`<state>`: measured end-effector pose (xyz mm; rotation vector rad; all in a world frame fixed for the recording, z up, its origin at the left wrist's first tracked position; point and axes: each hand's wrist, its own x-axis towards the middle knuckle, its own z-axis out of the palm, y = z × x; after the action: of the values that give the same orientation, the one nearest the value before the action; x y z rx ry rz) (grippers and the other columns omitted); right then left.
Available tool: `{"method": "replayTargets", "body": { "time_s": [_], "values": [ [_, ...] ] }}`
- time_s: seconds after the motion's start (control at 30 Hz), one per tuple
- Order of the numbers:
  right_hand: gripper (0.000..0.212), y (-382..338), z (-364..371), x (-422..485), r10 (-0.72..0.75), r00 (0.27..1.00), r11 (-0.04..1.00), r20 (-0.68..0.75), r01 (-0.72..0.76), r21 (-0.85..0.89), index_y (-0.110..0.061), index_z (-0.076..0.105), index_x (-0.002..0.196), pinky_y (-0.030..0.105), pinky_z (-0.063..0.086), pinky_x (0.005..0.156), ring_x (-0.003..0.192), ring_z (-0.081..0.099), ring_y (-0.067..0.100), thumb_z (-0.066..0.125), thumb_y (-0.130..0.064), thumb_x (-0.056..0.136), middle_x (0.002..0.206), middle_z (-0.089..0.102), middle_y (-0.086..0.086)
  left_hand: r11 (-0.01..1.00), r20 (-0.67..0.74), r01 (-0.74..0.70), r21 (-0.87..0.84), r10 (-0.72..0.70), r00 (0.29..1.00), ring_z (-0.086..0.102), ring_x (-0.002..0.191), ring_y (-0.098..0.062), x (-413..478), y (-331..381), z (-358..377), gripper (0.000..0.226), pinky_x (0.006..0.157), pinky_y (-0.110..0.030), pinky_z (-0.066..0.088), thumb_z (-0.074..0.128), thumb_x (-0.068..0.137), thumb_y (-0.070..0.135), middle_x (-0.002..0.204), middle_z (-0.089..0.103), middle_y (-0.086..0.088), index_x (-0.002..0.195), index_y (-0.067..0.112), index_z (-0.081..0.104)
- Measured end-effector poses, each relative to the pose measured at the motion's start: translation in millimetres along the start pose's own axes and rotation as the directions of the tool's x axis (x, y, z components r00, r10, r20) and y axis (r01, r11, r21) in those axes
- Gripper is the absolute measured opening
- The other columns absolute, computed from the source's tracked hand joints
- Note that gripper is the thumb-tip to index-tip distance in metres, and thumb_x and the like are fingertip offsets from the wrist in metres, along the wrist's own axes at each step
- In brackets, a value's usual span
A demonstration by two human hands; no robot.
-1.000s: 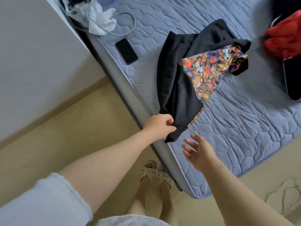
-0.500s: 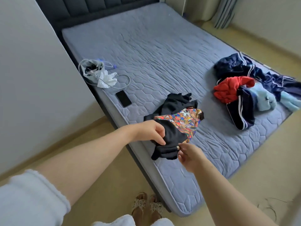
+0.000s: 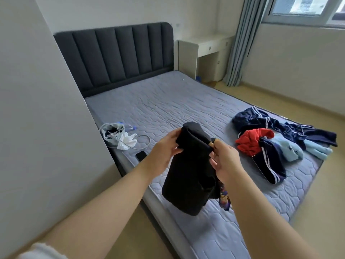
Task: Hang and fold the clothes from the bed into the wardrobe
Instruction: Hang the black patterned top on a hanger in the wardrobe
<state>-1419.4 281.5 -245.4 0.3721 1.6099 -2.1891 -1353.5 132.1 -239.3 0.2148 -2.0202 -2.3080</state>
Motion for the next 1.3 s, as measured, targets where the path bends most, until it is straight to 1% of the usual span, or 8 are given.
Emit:
{"method": "replayTargets", "body": {
  "time_s": [0.17, 0.37, 0.5, 0.63, 0.8, 0.93, 1.13, 1.3],
  "values": [
    [0.024, -23.8, 24.5, -21.1, -0.127, 0.977, 0.989, 0.17, 0.137, -0.051, -0.016, 0.054, 0.069, 0.02, 0.031, 0.051, 0.037, 0.045, 0.002, 0.048, -0.008, 0.091, 0.051, 0.057, -0.011, 0.967, 0.154, -0.075, 0.242, 0.038, 0.987, 0.057, 0.107, 0.002, -7.0, 14.4, 2.4, 0.048, 0.081, -0.006, 0.045, 0.068, 0.078, 0.018, 0.11, 0.063, 0.019, 0.118, 0.035, 0.049],
    [0.022, -34.6, 31.7, -24.2, -0.145, 0.967, 0.976, 0.208, 0.174, -0.131, -0.012, 0.051, 0.071, 0.016, 0.026, 0.041, 0.044, 0.04, 0.007, 0.045, 0.001, 0.088, 0.065, 0.052, 0.002, 0.858, -0.319, 0.014, 0.514, 0.176, 0.931, 0.06, 0.098, -0.02, 8.9, 30.1, 5.5, 0.019, 0.081, -0.026, 0.045, 0.065, 0.083, 0.019, 0.092, 0.063, 0.001, 0.101, 0.017, 0.059],
    [0.016, -25.5, 28.6, -23.6, -0.088, 0.953, 0.983, 0.29, 0.13, -0.129, -0.018, 0.061, 0.085, 0.026, 0.039, 0.063, 0.07, 0.06, 0.011, 0.049, -0.009, 0.088, 0.08, 0.072, -0.005, 0.989, -0.436, 0.103, 0.108, -0.046, 0.899, 0.064, 0.084, -0.017, 10.1, 32.8, 2.0, 0.026, 0.07, -0.029, 0.051, 0.063, 0.086, 0.01, 0.092, 0.068, -0.003, 0.112, 0.009, 0.061],
    [0.023, -7.0, 26.0, -21.1, -0.035, 0.925, 0.892, 0.378, 0.2, -0.406, -0.025, 0.062, 0.089, 0.028, 0.04, 0.074, 0.093, 0.06, 0.013, 0.053, -0.005, 0.081, 0.105, 0.066, -0.006, 0.885, -0.46, 0.222, -0.409, -0.41, 0.788, 0.061, 0.08, -0.027, 15.8, 45.2, 3.3, 0.027, 0.067, -0.036, 0.049, 0.059, 0.089, 0.011, 0.101, 0.065, -0.016, 0.115, 0.002, 0.058],
    [0.029, 16.7, 28.4, -14.5, 0.053, 0.893, 0.765, 0.447, 0.252, -0.593, -0.03, 0.055, 0.095, 0.007, 0.044, 0.05, 0.07, 0.063, -0.002, 0.067, -0.01, 0.078, 0.089, 0.066, -0.011, 0.795, -0.409, 0.257, -0.55, -0.524, 0.747, 0.06, 0.085, -0.029, 20.5, 67.1, 3.3, 0.016, 0.08, -0.039, 0.046, 0.059, 0.088, 0.017, 0.087, 0.062, -0.014, 0.091, 0.001, 0.061],
    [0.014, 13.1, 30.2, 6.1, -0.151, 0.943, 0.633, 0.295, 0.322, -0.704, -0.013, 0.066, 0.083, 0.027, 0.043, 0.058, 0.064, 0.057, 0.017, 0.053, -0.009, 0.081, 0.069, 0.064, 0.002, 0.799, -0.386, 0.218, -0.56, -0.485, 0.785, 0.059, 0.069, -0.027, 23.2, 83.5, 0.5, 0.014, 0.066, -0.036, 0.047, 0.057, 0.087, 0.016, 0.074, 0.063, -0.012, 0.08, 0.004, 0.061],
    [0.031, -25.9, 61.7, 16.5, -0.382, 0.893, 0.661, 0.239, 0.445, -0.605, -0.027, 0.062, 0.07, 0.018, 0.04, 0.045, 0.064, 0.056, 0.013, 0.046, -0.005, 0.083, 0.07, 0.063, -0.006, 0.865, -0.564, -0.035, -0.5, -0.295, 0.771, 0.062, 0.098, -0.034, 25.4, 105.7, -28.3, 0.04, 0.079, -0.043, 0.053, 0.06, 0.085, 0.009, 0.115, 0.062, -0.017, 0.125, 0.005, 0.052],
    [0.036, -65.1, 110.0, -3.1, -0.537, 0.792, 0.726, 0.291, 0.609, -0.32, -0.033, 0.065, 0.071, 0.028, 0.051, 0.064, 0.077, 0.063, 0.014, 0.053, -0.001, 0.081, 0.075, 0.067, -0.009, 0.945, -0.891, -0.292, -0.15, -0.001, 0.454, 0.057, 0.085, -0.02, 4.5, 118.7, -69.7, 0.044, 0.056, -0.028, 0.053, 0.061, 0.081, 0.008, 0.109, 0.051, -0.008, 0.115, 0.013, 0.034]
  ]
}}
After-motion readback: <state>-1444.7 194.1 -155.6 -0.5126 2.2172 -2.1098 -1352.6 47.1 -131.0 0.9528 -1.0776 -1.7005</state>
